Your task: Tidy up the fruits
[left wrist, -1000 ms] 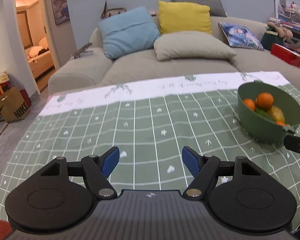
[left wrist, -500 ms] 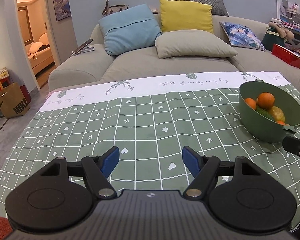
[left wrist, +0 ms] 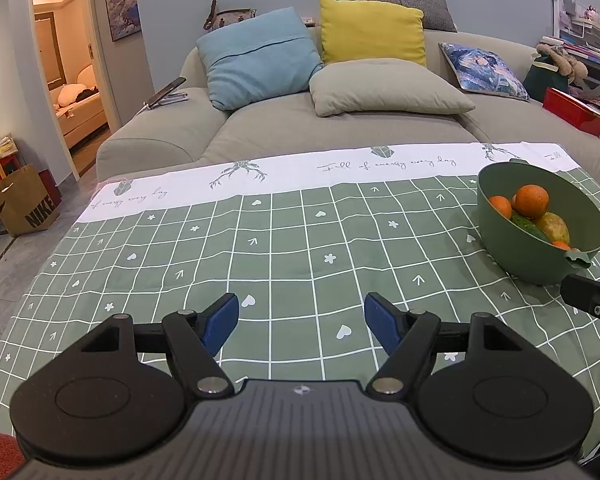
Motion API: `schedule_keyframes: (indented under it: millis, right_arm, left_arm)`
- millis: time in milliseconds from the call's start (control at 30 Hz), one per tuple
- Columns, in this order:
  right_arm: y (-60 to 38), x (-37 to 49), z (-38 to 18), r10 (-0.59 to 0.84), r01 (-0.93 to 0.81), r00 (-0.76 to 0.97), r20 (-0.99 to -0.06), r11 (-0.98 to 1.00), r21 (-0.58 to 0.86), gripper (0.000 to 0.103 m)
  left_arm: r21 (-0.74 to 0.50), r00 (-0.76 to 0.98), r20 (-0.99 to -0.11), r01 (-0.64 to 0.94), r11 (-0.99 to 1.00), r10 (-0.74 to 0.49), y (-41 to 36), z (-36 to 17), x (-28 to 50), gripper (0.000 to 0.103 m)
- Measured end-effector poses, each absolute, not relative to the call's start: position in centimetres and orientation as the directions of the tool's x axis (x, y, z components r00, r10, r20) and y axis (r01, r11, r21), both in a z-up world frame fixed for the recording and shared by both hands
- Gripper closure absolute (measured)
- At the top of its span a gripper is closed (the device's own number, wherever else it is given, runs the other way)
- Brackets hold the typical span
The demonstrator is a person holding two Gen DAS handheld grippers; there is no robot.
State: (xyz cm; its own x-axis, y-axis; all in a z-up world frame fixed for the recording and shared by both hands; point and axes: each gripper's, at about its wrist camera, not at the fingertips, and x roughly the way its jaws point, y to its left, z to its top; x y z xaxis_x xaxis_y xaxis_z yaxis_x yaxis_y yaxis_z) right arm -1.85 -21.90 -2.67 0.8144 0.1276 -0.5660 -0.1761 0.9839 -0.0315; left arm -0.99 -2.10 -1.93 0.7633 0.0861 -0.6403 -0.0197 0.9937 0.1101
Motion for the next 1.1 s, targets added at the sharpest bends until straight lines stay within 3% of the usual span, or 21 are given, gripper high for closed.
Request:
schedule_keyframes:
  millis: [1100]
  right_arm:
    - [-22.02, -1.93, -2.66, 0.153, -0.19, 0.812, -0.563, 0.982, -0.007, 0.017]
  left_arm:
    - [0.113, 0.761, -0.643, -0.017, 0.993, 0.087, -2.14, -1.95, -0.99, 0.019]
